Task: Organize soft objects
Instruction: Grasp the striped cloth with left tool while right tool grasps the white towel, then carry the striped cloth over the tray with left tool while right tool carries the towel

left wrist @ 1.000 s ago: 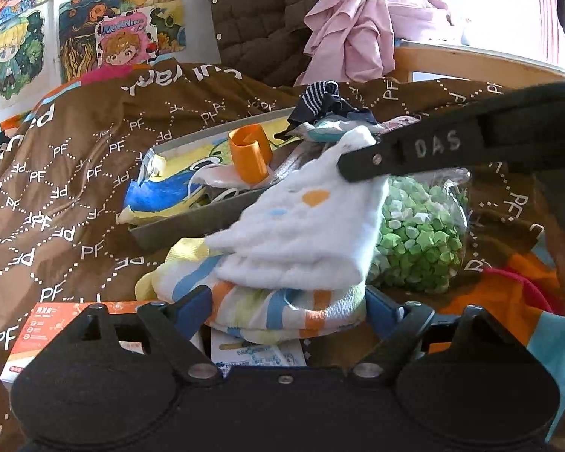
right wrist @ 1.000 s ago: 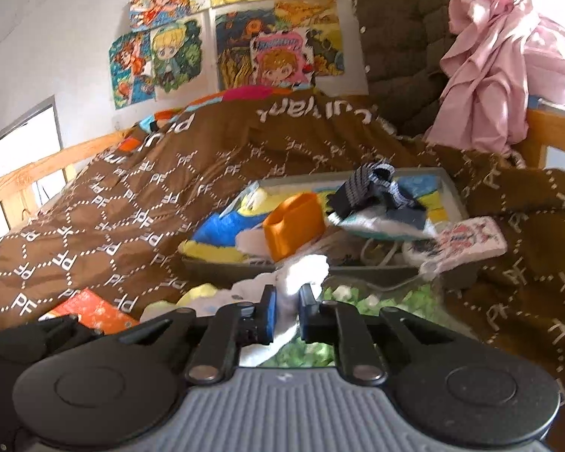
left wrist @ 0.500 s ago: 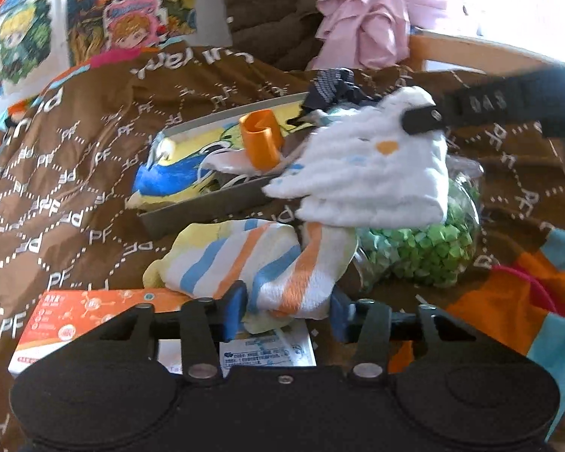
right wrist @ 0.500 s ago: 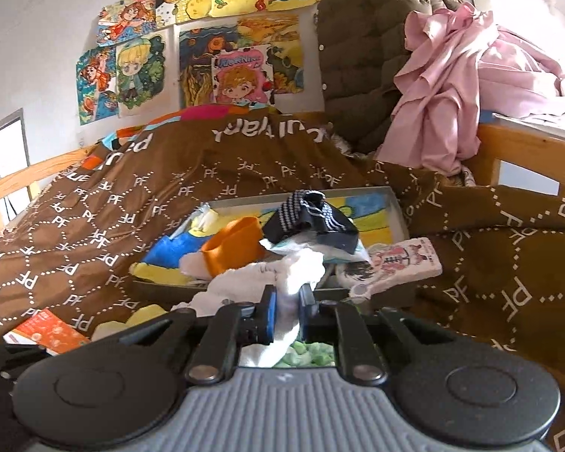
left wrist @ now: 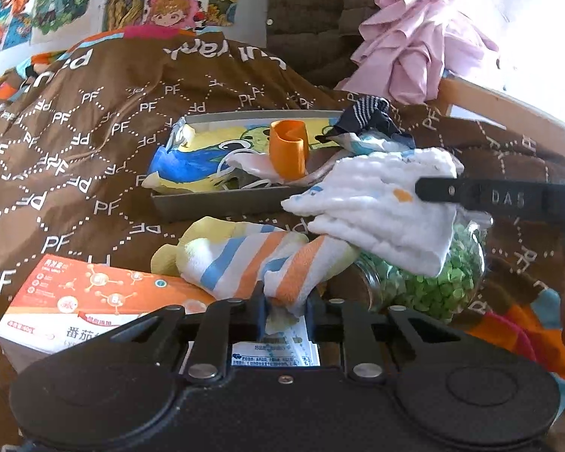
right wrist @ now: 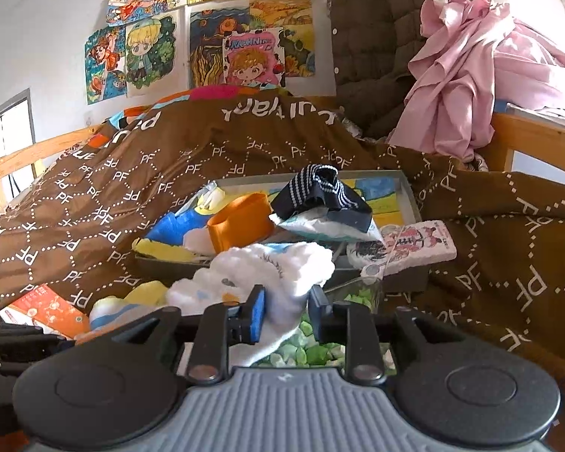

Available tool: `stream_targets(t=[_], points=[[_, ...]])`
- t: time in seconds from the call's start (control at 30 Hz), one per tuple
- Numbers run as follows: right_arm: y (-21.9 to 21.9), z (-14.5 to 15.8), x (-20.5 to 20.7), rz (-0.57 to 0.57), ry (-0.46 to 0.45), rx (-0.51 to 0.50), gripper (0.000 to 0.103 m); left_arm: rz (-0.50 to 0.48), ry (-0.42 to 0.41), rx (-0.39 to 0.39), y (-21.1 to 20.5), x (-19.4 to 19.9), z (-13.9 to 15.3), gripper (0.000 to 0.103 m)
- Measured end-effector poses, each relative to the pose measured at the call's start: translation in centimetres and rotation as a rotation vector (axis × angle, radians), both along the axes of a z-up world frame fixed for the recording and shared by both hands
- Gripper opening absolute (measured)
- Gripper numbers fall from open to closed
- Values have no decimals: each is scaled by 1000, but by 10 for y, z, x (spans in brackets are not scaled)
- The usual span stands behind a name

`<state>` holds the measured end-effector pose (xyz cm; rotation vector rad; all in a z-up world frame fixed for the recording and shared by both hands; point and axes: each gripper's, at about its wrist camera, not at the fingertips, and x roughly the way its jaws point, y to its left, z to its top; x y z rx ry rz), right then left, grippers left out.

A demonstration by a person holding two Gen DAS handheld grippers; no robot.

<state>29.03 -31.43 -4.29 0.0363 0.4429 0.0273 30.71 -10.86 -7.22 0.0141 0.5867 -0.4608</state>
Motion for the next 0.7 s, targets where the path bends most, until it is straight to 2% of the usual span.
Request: stream_targets(t=[0.2,0.3,0.4,0.5,0.57,0.7], points=[[3,-1,-2,-5,16,-28,14,60,47,-95,6,2,6,20],[4,2,-5,-14,-7,-44,11,95,50,-122,5,0,16,19],[-2,11,-13,-25,-59,-43,11,146,80,-229,10,-2,29,18],[-15,26,-23,-23,-126,3,11,192,133,-324,15,-2,42,18],[-23,36,-28,-32,-158,8,11,214,135,-347,17,-3,51,18],[-37,51,-36,-43,-194,26,10,243,116,-331,17,-7,66,18]])
